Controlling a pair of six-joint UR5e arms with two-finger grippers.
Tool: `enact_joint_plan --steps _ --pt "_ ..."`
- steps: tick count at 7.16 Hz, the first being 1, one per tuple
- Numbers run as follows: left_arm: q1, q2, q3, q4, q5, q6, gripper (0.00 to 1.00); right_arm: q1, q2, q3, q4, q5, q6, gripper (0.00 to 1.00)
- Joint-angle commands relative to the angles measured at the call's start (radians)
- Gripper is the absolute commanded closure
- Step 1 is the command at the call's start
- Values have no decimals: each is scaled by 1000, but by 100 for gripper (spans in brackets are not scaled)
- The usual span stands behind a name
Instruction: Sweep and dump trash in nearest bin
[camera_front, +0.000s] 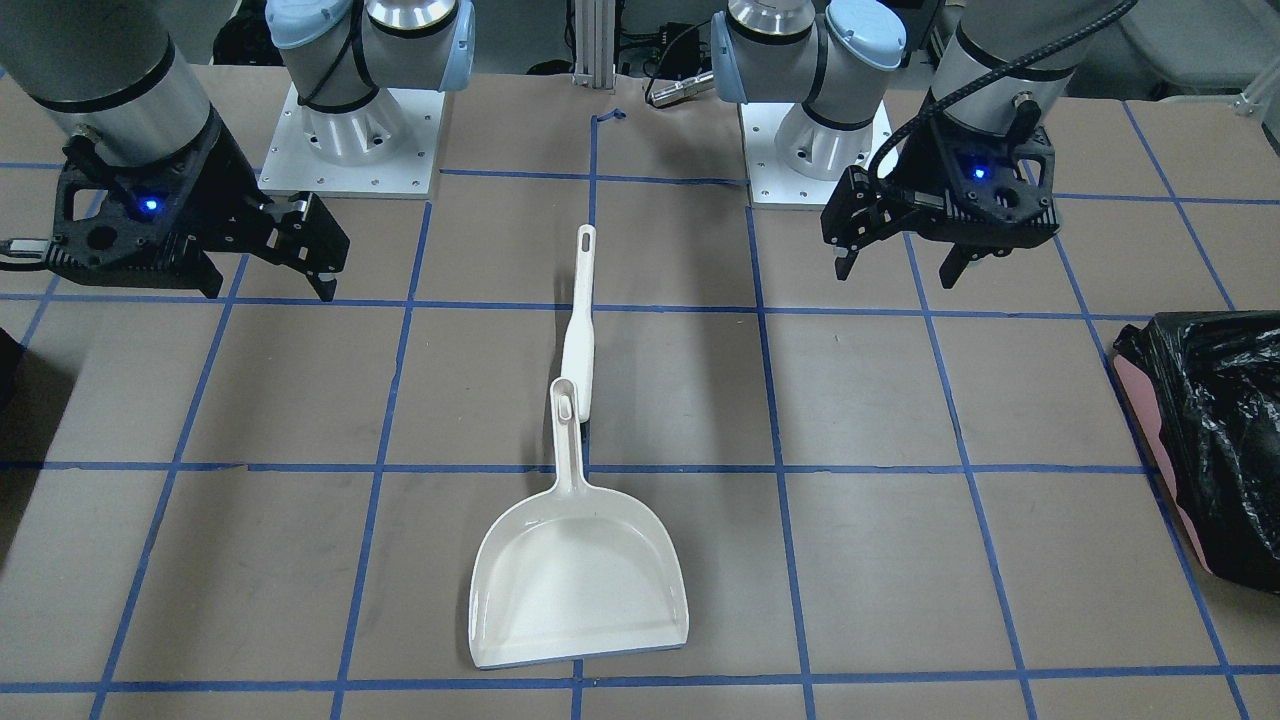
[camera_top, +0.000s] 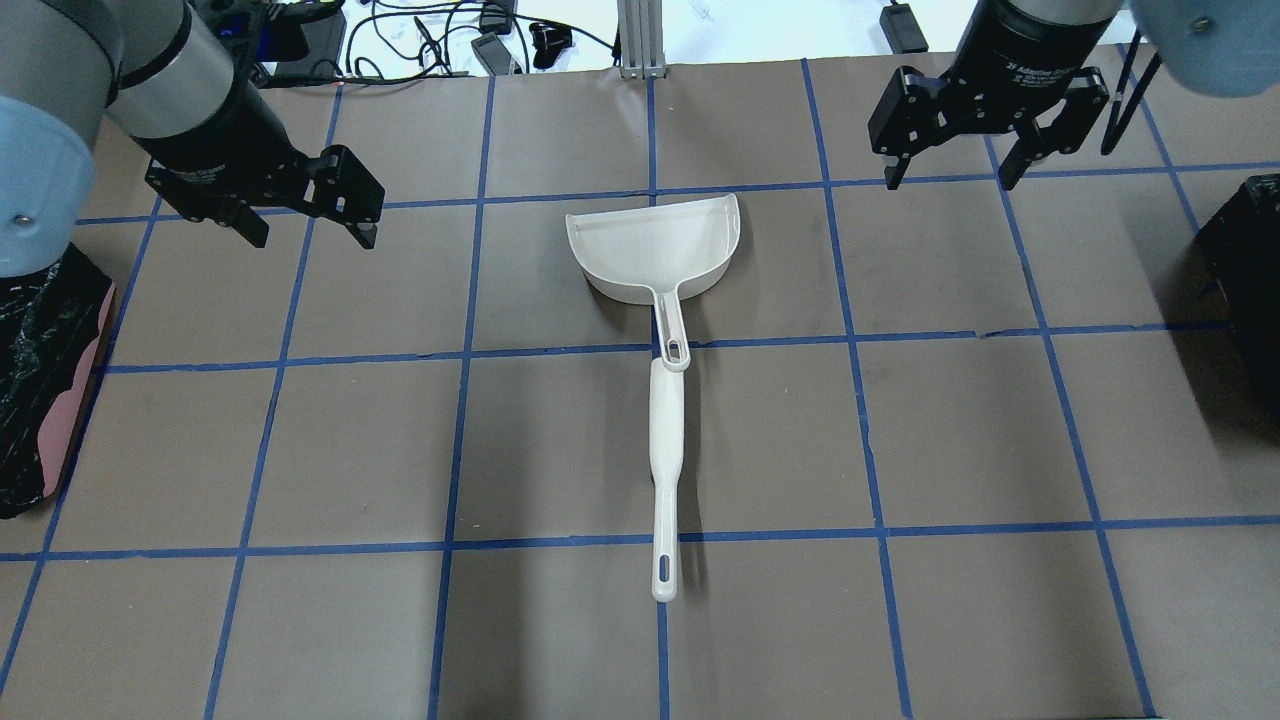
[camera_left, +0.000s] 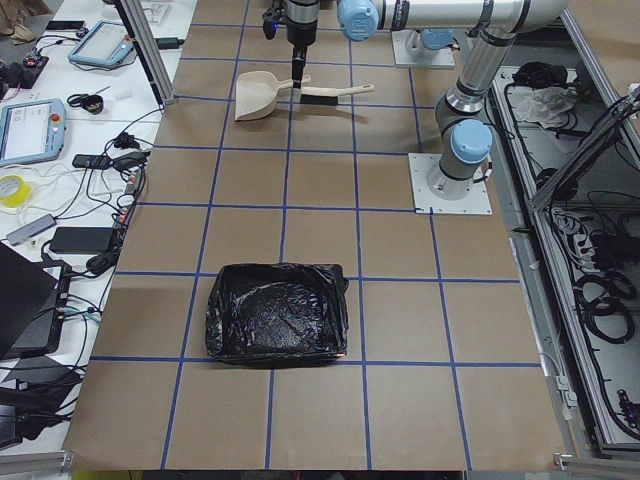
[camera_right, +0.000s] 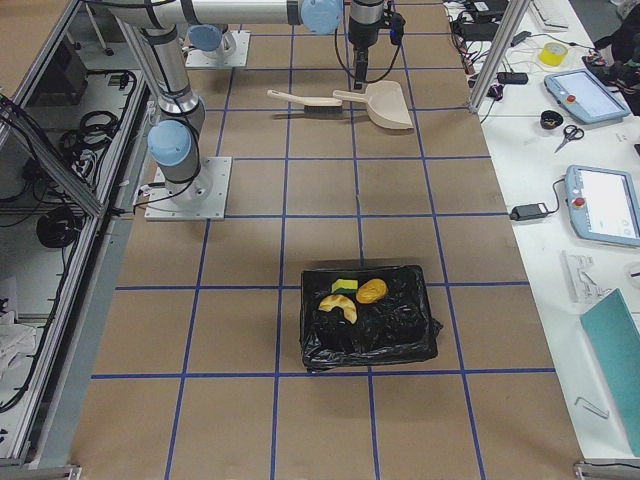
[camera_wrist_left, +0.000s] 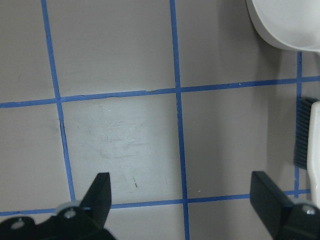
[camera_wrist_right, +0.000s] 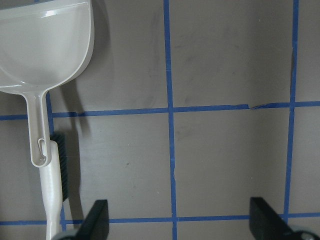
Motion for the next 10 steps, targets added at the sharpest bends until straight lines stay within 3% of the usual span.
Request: enact_joint_plan --steps 1,10 --pt "0 1 -3 0 1 0 0 0 -2 0 -1 -29 -5 0" --pt "-8 8 -3 -4 -7 -2 0 0 -2 0 -4 -14 -5 0"
